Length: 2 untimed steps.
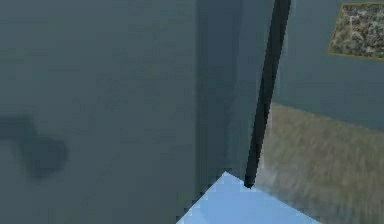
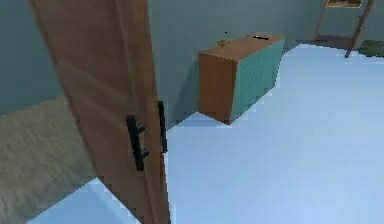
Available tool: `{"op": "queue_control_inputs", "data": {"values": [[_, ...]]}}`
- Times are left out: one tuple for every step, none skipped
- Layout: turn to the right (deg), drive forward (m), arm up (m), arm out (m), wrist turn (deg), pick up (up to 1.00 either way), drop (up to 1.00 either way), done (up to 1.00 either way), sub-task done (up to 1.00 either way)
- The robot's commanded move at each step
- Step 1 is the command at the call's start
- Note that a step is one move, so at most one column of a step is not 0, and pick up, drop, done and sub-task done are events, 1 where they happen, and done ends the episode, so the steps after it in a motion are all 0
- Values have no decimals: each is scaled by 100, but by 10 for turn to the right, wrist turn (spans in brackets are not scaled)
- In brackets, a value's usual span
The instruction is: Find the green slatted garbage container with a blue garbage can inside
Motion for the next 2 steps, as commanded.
{"op": "queue_control_inputs", "data": {"values": [[420,0,0,0,0,0,0,0,0],[0,70,0,0,0,0,0,0,0]]}}
